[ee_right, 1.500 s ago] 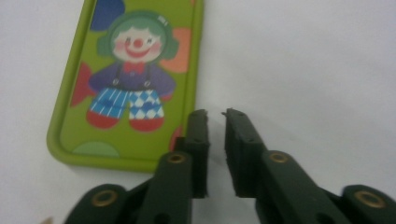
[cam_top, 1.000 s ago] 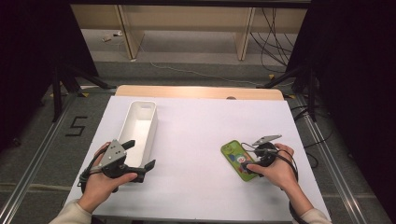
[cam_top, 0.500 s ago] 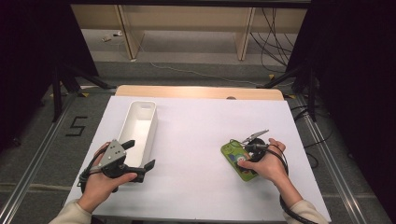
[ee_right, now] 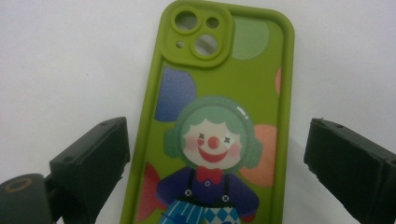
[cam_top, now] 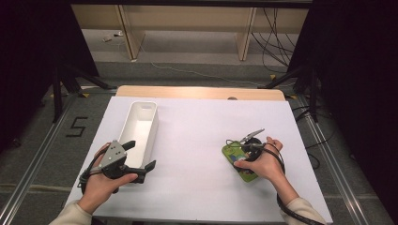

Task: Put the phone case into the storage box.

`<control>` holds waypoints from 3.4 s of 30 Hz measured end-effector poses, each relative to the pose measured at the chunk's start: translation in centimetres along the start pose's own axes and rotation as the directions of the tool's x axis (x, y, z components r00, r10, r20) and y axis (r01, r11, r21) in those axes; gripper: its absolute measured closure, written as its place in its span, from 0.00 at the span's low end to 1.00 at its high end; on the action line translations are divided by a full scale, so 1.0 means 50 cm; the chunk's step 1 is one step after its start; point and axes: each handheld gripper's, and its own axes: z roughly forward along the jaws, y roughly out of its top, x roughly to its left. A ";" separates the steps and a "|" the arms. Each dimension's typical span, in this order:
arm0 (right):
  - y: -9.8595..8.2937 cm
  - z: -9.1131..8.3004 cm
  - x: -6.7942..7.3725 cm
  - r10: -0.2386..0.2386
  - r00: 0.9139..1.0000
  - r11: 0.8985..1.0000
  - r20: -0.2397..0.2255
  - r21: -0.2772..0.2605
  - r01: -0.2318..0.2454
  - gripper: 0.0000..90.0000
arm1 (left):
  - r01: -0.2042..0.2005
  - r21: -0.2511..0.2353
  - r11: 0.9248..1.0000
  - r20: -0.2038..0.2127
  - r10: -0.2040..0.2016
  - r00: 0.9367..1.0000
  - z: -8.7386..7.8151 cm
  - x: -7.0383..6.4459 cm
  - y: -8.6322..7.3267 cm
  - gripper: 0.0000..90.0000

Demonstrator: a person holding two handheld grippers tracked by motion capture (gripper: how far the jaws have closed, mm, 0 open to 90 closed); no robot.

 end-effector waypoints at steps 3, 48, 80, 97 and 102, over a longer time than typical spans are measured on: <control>0.002 0.002 0.000 -0.003 1.000 1.000 0.003 0.007 0.003 0.07 | 0.000 -0.001 1.000 0.001 0.000 1.000 0.000 0.000 0.000 0.00; 0.010 0.021 0.003 -0.028 1.000 0.996 -0.013 0.083 0.029 0.13 | 0.001 -0.004 1.000 0.005 -0.001 1.000 0.000 0.000 0.000 0.00; 0.020 0.023 0.005 -0.006 1.000 0.992 -0.002 0.122 0.007 0.15 | 0.003 -0.004 1.000 0.006 -0.003 1.000 0.000 -0.001 0.000 0.00; 0.029 0.024 0.005 -0.006 1.000 0.987 -0.001 0.158 0.006 0.15 | 0.004 -0.003 1.000 0.005 -0.004 1.000 0.000 -0.001 0.000 0.00; 0.032 0.025 0.004 -0.007 1.000 0.986 0.001 0.167 0.006 0.16 | 0.005 -0.004 1.000 0.005 -0.005 1.000 0.000 0.000 0.000 0.00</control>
